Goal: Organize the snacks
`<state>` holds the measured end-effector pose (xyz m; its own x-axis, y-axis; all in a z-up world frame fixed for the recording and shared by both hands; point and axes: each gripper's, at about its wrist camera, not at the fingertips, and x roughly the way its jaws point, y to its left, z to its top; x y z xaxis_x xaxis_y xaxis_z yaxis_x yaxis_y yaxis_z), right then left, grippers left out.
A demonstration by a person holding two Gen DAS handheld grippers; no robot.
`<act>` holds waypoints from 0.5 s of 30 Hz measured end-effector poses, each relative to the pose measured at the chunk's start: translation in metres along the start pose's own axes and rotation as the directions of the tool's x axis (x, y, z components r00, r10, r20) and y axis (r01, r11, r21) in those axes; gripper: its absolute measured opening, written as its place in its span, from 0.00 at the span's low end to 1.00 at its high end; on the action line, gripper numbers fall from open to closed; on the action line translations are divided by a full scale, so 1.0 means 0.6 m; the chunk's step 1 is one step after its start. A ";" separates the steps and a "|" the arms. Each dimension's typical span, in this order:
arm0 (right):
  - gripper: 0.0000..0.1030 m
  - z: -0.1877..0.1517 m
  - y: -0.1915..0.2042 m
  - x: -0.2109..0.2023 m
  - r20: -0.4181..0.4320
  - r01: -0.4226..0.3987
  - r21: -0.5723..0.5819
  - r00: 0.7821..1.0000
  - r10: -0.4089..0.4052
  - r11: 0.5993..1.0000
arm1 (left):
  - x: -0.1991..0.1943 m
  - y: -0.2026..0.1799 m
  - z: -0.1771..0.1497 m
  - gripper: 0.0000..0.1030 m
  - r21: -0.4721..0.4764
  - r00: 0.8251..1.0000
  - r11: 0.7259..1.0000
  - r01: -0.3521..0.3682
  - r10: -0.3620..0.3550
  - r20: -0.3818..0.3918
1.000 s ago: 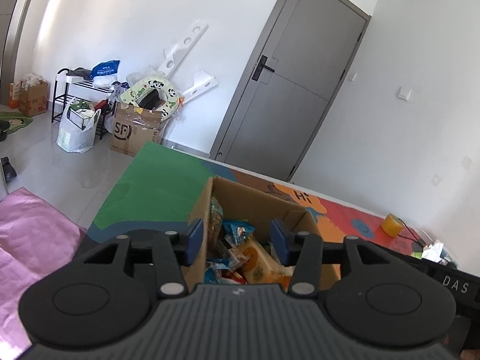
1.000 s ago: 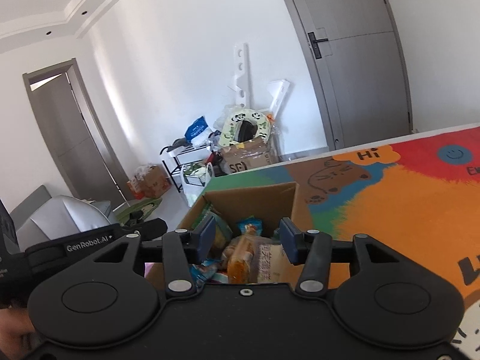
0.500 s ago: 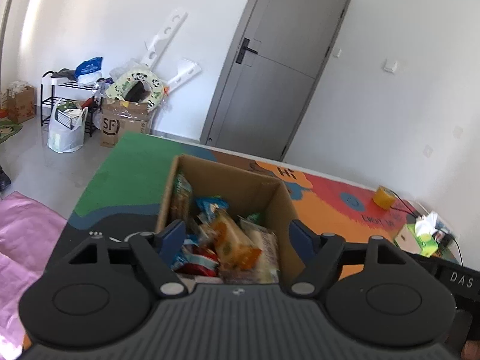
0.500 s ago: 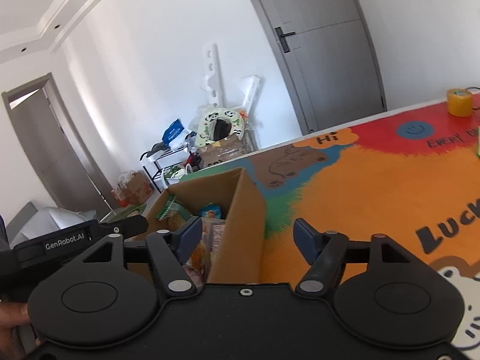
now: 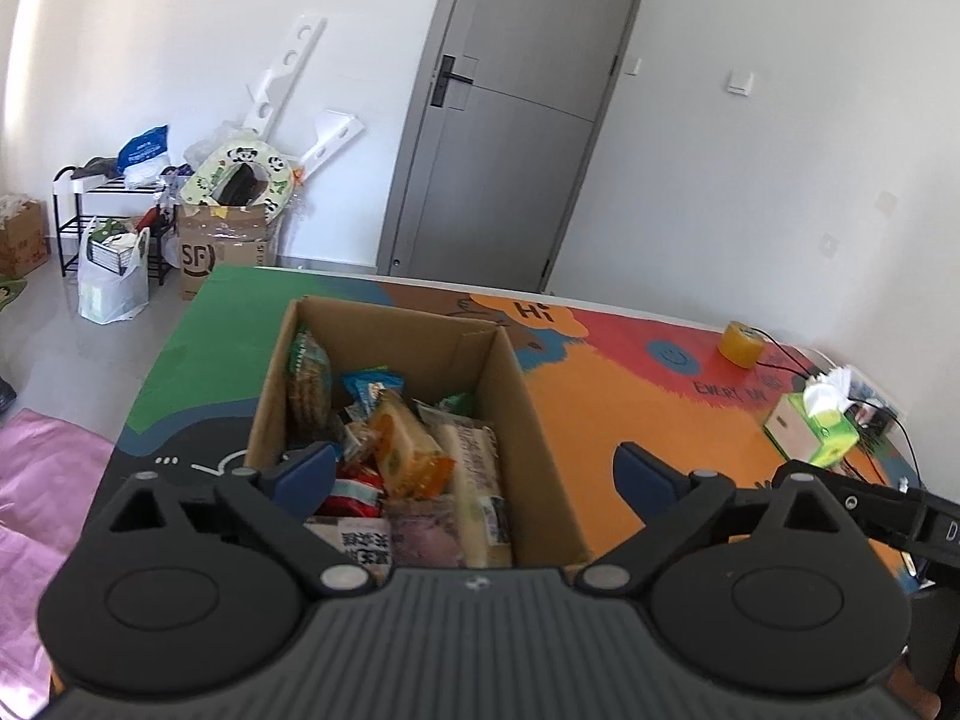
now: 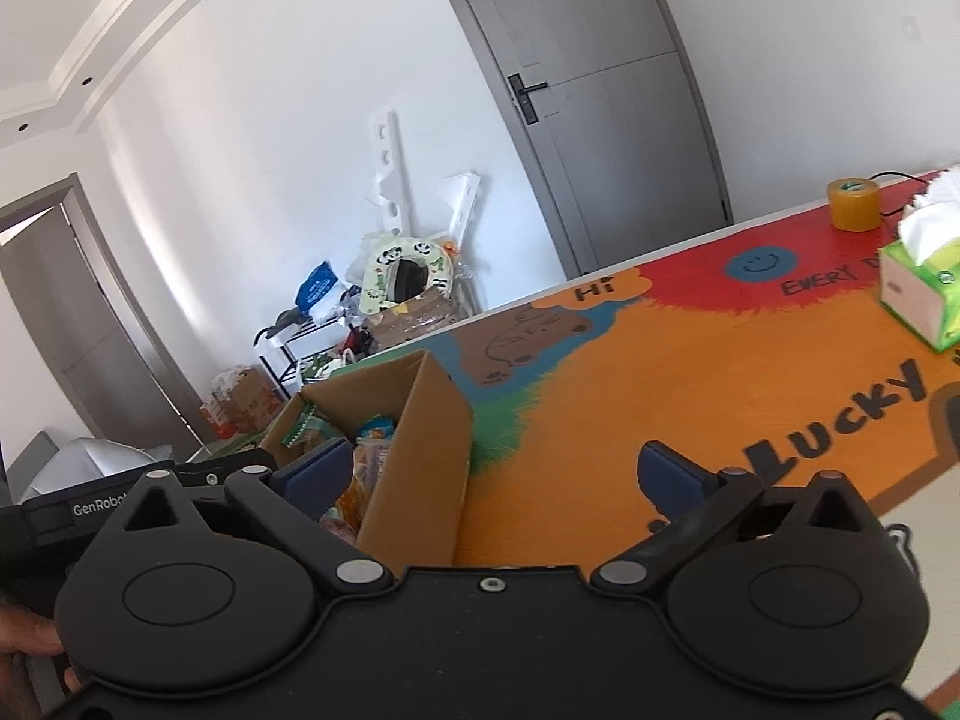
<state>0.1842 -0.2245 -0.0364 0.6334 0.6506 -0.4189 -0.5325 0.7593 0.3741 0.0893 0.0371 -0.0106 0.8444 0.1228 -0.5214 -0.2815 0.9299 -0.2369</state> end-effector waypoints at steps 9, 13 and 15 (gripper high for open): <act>1.00 -0.001 -0.019 -0.044 0.031 0.056 -0.001 0.998 -0.056 0.998 | -0.019 -0.024 -0.005 0.97 0.041 1.000 0.999 0.022 -0.022 -0.011; 1.00 0.001 -0.026 -0.062 0.046 0.070 -0.003 0.996 -0.070 0.998 | -0.031 -0.030 -0.005 0.99 0.053 1.000 0.998 0.024 -0.024 -0.005; 1.00 0.003 -0.028 -0.071 0.050 0.079 -0.005 0.996 -0.079 0.997 | -0.037 -0.031 -0.004 0.99 0.059 1.000 0.998 0.026 -0.026 0.000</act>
<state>0.1670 -0.2653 -0.0235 0.7006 0.5872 -0.4054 -0.4835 0.8085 0.3354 0.0746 0.0160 0.0033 0.8513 0.0986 -0.5153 -0.2321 0.9516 -0.2015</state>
